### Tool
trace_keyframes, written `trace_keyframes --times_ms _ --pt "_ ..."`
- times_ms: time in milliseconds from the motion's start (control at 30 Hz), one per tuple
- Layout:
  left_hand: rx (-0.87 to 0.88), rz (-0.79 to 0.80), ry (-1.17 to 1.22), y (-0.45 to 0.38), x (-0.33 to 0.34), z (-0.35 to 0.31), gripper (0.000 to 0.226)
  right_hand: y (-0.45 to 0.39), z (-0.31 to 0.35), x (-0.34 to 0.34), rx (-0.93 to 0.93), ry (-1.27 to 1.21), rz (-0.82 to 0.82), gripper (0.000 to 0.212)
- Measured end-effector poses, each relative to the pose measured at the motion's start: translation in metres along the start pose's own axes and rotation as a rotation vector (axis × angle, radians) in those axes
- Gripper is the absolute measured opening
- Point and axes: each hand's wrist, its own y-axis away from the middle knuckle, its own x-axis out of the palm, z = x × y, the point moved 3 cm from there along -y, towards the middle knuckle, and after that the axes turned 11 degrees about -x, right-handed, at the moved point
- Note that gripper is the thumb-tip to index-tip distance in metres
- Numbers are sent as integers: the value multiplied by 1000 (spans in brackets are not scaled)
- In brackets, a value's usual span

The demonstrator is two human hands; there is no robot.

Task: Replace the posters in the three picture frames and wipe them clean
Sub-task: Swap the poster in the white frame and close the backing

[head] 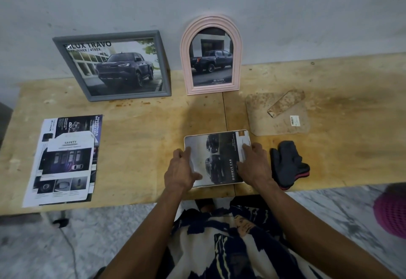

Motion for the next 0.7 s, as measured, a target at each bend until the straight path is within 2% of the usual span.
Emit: trace_keyframes --times_ms 300,500,600,700 --pt "31 30 -98 -4 -6 0 108 8 -2 1 -78 46 -20 71" --pt "-12 17 -85 -5 -6 -7 117 7 -2 -5 -56 26 -26 75" --pt "-34 -71 -85 -8 -15 -22 124 3 -8 -17 -43 -114 -122 67" --pt "12 -144 27 -12 -21 -51 115 -3 -20 -37 8 -172 -246 57"
